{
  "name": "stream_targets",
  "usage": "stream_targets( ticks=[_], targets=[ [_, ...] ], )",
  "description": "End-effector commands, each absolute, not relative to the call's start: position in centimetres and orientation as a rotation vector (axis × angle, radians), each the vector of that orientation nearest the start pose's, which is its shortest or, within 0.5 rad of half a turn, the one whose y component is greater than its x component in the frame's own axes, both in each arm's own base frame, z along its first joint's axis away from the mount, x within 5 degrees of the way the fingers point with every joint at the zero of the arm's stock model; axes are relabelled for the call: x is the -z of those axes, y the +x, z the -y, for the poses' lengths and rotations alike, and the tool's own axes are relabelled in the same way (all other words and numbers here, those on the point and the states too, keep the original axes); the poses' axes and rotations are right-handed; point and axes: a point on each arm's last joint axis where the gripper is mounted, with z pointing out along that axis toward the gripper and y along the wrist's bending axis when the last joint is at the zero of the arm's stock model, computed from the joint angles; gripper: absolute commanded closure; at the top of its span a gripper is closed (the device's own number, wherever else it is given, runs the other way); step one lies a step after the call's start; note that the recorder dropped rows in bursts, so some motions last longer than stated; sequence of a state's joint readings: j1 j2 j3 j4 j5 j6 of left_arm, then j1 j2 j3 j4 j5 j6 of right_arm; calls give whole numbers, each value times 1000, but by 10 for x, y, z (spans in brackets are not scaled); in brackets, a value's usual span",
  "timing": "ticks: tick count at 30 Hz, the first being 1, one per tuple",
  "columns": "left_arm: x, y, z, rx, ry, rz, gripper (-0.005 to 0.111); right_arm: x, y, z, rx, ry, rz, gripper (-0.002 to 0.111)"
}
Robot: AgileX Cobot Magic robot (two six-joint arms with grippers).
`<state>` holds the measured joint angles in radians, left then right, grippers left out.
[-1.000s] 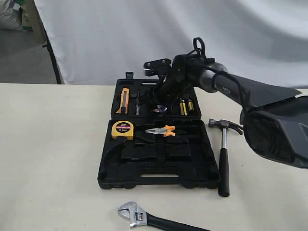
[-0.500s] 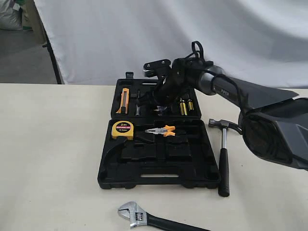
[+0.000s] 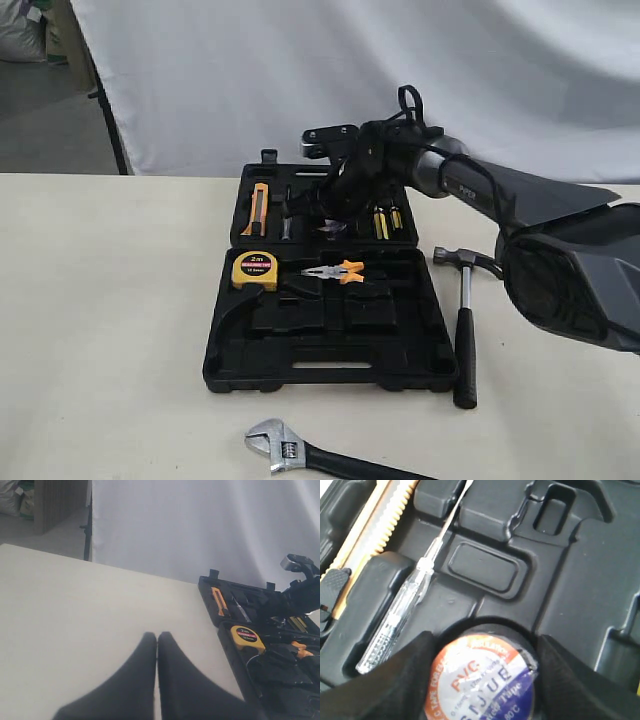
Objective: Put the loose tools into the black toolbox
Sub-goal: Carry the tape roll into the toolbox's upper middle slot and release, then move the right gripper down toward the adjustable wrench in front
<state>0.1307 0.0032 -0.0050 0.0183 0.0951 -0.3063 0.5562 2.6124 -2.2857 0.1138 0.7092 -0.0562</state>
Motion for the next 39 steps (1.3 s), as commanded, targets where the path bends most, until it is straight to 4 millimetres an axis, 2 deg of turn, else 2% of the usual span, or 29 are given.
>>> stream_targets(
  ticks=[1,4,8,13,15,17,18,20,23,28,31,39],
  targets=[
    [-208,55,-9,103,-346,-1526,106,-113,474,-300,-318,-689,-2519,47],
    [-208,55,-9,103,-346,-1526,106,-131,475,-300,-320,-697,-2523,42],
    [-208,55,-9,103,-346,-1526,106,-174,472,-298,-336,-693,-2475,43],
    [-208,55,-9,103,-346,-1526,106,-205,465,-291,-281,-722,-2472,44],
    [-208,55,-9,103,-346,-1526,106,-210,462,-286,-224,-754,-2499,53],
    [-208,55,-9,103,-346,-1526,106,-213,458,-280,-168,-780,-2536,69],
    [-208,55,-9,103,-346,-1526,106,-213,455,-278,-139,-795,-2571,87],
    [-208,55,-9,103,-346,-1526,106,-213,451,-275,-123,-816,-2616,108],
    [-208,55,-9,103,-346,-1526,106,-214,446,-273,-119,-856,-2656,108],
    [-208,55,-9,103,-346,-1526,106,-230,435,-267,-118,-849,-2668,108],
    [-208,55,-9,103,-346,-1526,106,-232,417,-254,-78,-871,-2725,108],
    [-208,55,-9,103,-346,-1526,106,-230,378,-225,-23,-903,-2641,108]
  ],
)
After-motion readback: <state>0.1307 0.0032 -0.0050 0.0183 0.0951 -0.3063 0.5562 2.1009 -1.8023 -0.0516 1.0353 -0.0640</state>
